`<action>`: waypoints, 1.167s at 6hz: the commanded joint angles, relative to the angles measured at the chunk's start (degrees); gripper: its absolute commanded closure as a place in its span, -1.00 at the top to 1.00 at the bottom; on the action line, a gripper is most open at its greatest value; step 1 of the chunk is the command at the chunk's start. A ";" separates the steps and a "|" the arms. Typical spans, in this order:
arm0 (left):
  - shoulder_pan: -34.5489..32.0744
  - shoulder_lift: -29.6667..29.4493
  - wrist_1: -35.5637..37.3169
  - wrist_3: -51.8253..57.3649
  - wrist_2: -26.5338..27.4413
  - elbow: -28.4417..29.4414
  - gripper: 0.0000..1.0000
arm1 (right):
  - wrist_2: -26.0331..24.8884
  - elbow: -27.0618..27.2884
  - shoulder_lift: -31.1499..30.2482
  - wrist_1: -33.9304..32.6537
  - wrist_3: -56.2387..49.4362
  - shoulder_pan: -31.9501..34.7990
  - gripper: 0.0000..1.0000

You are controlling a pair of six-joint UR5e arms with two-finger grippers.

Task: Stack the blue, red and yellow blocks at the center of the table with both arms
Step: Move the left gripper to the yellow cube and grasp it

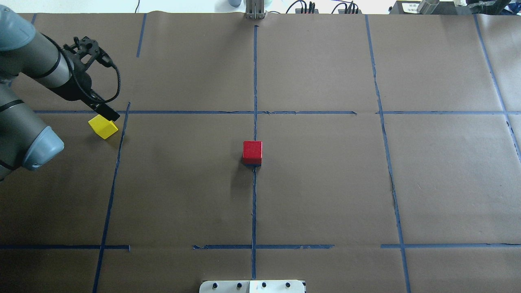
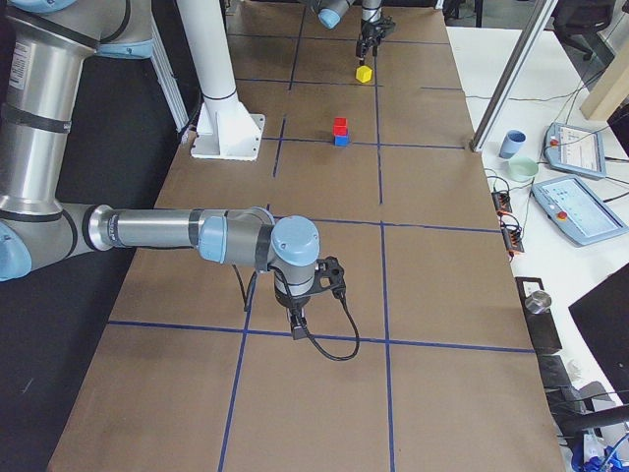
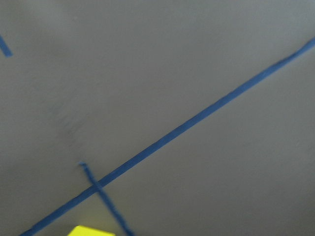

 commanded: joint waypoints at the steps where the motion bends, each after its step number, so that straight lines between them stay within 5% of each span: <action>1: 0.06 2.21 -12.77 2.31 -0.45 7.21 0.97 | 0.00 -0.23 0.00 0.00 -0.06 0.00 1.00; 7: 1.98 1.34 -13.17 1.87 -0.10 13.21 0.96 | 0.00 -0.50 -0.09 0.09 -0.06 0.00 1.00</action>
